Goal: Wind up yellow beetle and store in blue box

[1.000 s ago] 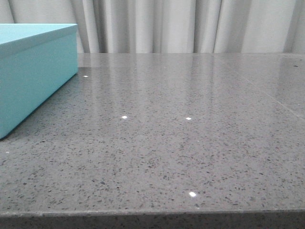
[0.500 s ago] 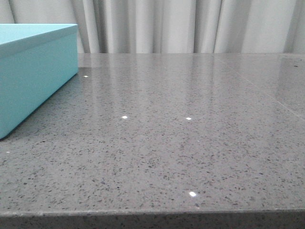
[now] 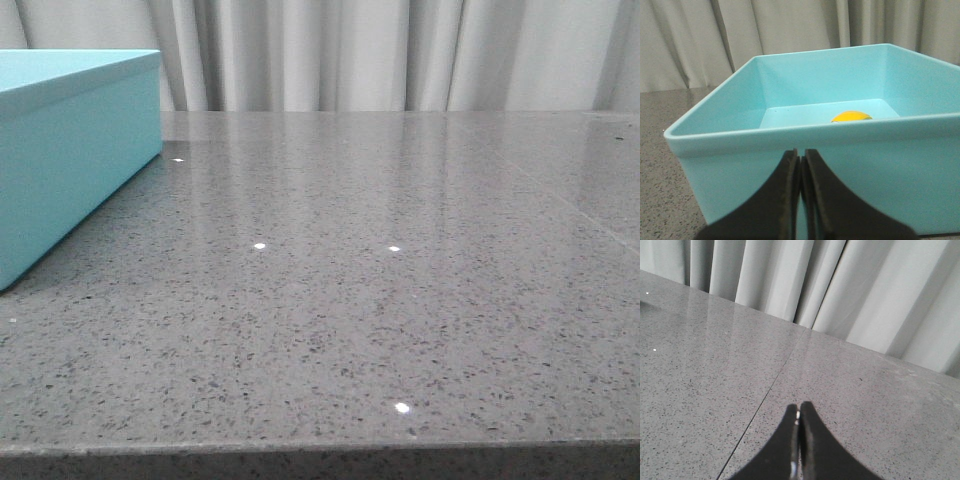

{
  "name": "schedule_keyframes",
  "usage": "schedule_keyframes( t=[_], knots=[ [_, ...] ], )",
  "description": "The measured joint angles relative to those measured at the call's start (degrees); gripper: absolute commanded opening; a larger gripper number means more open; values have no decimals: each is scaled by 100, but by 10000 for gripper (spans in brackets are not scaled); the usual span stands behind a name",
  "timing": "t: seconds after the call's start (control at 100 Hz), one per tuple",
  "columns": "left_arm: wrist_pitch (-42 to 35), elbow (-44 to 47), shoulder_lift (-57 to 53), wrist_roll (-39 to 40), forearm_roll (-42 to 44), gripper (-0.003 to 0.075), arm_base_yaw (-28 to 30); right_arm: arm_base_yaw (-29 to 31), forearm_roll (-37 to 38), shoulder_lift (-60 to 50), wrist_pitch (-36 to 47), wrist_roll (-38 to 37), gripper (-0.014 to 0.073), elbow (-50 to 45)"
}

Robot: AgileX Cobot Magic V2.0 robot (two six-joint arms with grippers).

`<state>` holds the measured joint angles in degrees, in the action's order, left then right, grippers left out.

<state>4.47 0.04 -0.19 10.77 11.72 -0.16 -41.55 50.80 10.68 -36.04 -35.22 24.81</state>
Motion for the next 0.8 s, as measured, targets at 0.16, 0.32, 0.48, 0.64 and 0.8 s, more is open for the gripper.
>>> schedule_keyframes(
  t=[0.16, 0.32, 0.48, 0.64, 0.8],
  knots=[
    [0, 0, 0, 9, -13, -20, 0, 0, 0, 0, 0, 0, -69, 0],
    [0, 0, 0, 9, -26, -20, 0, 0, 0, 0, 0, 0, -69, 0],
    [0, 0, 0, 9, -26, -20, 0, 0, 0, 0, 0, 0, -69, 0],
    [-8, 0, 0, 9, -26, -20, 0, 0, 0, 0, 0, 0, -69, -5],
    [-8, 0, 0, 9, -26, -20, 0, 117, -179, 0, 0, 23, -69, -29]
  ],
)
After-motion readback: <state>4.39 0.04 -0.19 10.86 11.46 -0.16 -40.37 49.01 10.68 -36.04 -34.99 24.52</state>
